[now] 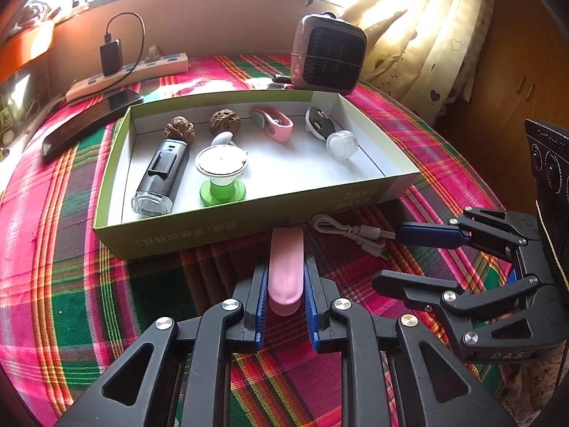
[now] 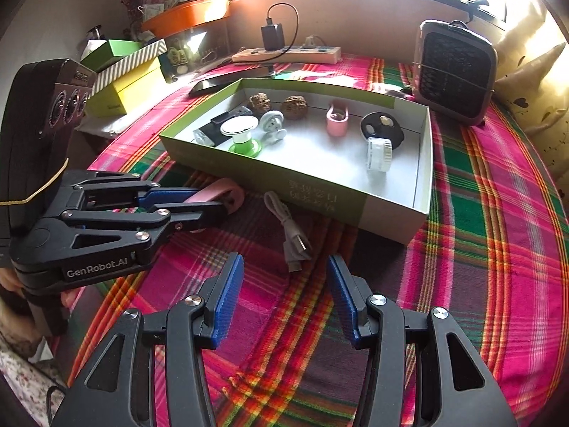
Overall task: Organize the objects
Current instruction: 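Close right gripper on the white USB cable while left gripper holds the pink piece, then lift the pink piece and cable with both grippers over the white box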
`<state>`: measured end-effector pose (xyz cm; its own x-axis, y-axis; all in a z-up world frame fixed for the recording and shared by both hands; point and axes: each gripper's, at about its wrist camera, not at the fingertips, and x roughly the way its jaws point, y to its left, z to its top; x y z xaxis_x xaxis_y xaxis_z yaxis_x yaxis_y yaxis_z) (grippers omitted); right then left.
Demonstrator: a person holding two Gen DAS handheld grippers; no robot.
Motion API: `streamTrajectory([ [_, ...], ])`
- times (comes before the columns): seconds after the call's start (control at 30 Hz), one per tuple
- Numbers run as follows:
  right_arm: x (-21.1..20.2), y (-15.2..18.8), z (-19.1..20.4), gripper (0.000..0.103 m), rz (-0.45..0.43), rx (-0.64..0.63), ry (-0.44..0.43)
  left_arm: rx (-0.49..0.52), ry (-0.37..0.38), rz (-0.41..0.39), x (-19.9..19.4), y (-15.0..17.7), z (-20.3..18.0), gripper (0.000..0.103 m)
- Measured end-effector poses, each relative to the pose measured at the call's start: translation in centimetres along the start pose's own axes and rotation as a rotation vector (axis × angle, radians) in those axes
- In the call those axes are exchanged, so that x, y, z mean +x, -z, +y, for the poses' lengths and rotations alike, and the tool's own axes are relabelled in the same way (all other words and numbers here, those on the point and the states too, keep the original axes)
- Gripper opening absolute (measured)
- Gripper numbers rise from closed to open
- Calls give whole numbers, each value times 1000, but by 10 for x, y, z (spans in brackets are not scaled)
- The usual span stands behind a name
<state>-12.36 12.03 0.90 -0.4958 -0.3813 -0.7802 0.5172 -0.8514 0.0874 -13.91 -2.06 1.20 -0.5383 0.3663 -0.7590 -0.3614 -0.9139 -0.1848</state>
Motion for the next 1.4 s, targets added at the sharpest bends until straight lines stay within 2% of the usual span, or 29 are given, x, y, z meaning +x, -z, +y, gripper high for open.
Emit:
streamTrajectory([
  [0.23, 13, -8, 7, 50, 8, -83, 48, -6, 4, 1, 0, 0, 1, 17],
  [0.57, 15, -12, 7, 49, 1, -91, 41, -9, 6, -2, 0, 0, 2, 17],
  [0.63, 15, -12, 7, 39, -2, -92, 39, -9, 6, -2, 0, 0, 2, 17],
  [0.77, 14, -12, 8, 29, -5, -95, 48, -8, 6, -3, 1, 0, 2, 17],
  [0.83, 13, -11, 10, 17, -7, -103, 49, -9, 6, -2, 1, 0, 2, 17],
  [1.4, 13, -11, 13, 17, -7, -108, 49, 11, -19, -13, 1, 0, -2, 16],
])
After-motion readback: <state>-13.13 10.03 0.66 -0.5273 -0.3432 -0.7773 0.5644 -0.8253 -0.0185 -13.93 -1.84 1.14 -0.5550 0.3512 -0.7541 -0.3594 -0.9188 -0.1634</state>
